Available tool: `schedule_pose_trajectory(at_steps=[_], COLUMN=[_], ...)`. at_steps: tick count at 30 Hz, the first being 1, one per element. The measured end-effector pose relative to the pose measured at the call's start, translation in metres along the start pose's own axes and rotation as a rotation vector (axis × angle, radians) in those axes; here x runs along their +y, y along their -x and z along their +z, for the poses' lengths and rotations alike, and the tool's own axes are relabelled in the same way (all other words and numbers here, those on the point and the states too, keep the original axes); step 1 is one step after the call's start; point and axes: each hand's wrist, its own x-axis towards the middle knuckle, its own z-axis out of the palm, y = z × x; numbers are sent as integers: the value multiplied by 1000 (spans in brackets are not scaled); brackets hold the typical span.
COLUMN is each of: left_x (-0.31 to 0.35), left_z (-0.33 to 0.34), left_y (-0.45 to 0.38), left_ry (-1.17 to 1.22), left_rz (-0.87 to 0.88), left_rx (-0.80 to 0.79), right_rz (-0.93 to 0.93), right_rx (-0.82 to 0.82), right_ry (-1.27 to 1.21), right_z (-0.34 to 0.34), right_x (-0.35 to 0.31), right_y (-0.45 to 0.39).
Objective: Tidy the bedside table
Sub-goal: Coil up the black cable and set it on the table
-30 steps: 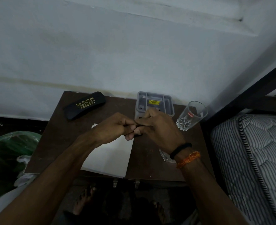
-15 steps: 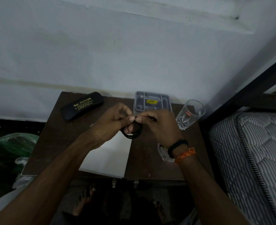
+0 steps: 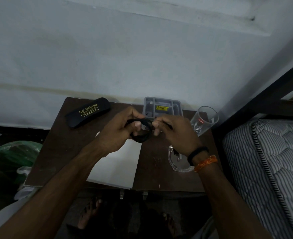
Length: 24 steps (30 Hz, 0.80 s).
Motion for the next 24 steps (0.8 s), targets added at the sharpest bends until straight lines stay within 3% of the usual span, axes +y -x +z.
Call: schedule_pose_trajectory(at_steps=[4, 8, 12, 16, 24], left_x=[-1, 1, 2, 4, 2], left_z=[-1, 1, 1, 4, 5], left_y=[-1, 0, 1, 1, -1], left_ry=[13, 73, 158, 193, 133], left_rz=[-6, -10, -17, -5, -20], left_rx=[9, -53, -90, -69, -34], right_rz=[8, 28, 108, 181, 215], right_rx=[-79, 15, 208, 284, 416], right_ry=[200, 257, -113, -431, -551], right_z=[-1, 0, 1, 8, 8], right_x=[7, 8, 2, -5, -10], right_y=[3, 1, 1, 0, -3])
